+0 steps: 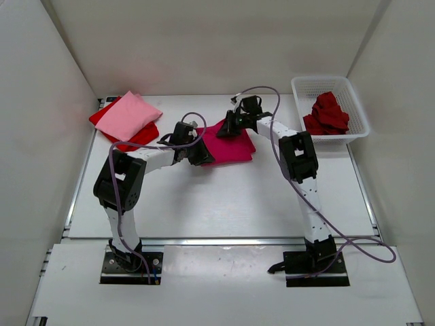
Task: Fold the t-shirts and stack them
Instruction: Fold the 2/3-rectangle-folded T-shirt at the center of the board.
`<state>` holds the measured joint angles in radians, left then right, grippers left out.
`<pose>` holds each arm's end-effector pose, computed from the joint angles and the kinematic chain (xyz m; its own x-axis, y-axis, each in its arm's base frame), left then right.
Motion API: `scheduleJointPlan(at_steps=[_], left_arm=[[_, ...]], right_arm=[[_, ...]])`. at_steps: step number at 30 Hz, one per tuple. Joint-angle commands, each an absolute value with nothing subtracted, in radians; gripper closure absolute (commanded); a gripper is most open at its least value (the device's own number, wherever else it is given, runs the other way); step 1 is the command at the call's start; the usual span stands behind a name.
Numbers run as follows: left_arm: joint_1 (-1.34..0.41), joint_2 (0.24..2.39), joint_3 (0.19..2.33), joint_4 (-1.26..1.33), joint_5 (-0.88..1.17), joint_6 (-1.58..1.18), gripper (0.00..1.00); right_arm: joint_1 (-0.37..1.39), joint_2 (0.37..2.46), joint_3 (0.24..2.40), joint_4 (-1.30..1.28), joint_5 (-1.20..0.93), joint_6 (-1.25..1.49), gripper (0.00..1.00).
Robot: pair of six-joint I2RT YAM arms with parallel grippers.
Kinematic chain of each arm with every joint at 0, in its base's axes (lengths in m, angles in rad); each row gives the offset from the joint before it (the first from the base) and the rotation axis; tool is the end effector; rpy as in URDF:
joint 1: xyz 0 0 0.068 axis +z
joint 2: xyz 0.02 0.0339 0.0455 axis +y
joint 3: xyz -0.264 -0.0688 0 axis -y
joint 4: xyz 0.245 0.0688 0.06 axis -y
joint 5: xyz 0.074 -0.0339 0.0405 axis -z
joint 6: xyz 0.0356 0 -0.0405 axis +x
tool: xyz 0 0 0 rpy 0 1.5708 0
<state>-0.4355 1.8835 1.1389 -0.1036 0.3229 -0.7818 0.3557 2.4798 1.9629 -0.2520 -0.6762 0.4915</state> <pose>0.3518 -0.1762 0.1620 -0.8985 -0.3188 -0.3016 -0.0602 0.7703 -0.6349 0.5022 0.2103 0.1361 -0.9018 0.0576 -0.4282 -0.3035 0.6208 0.7228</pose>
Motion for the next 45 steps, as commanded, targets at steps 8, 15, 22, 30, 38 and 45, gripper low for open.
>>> scheduleJointPlan(at_steps=[8, 15, 22, 30, 38, 45], left_arm=[[-0.403, 1.856, 1.098, -0.114, 0.339, -0.735, 0.68], [-0.38, 1.761, 1.091, -0.159, 0.327, -0.706, 0.63], [-0.36, 1.603, 1.083, -0.219, 0.262, -0.658, 0.58], [-0.364, 1.652, 1.1, -0.18, 0.328, -0.675, 0.54], [-0.345, 1.907, 1.405, -0.161, 0.396, -0.704, 0.83], [-0.35, 2.191, 1.811, -0.221, 0.396, -0.77, 0.74]], right_arm=[[0.253, 2.884, 2.805, -0.502, -0.856, 0.613, 1.0], [0.282, 2.826, 2.821, -0.745, -0.626, 0.437, 1.0], [0.29, 2.491, 2.823, -0.808, -0.45, 0.324, 0.76], [0.316, 2.266, 2.801, -1.095, -0.319, 0.239, 0.71], [0.483, 1.858, 2.581, -1.094, -0.172, 0.147, 1.0], [0.482, 1.297, 1.434, -0.68, -0.341, 0.244, 1.0]])
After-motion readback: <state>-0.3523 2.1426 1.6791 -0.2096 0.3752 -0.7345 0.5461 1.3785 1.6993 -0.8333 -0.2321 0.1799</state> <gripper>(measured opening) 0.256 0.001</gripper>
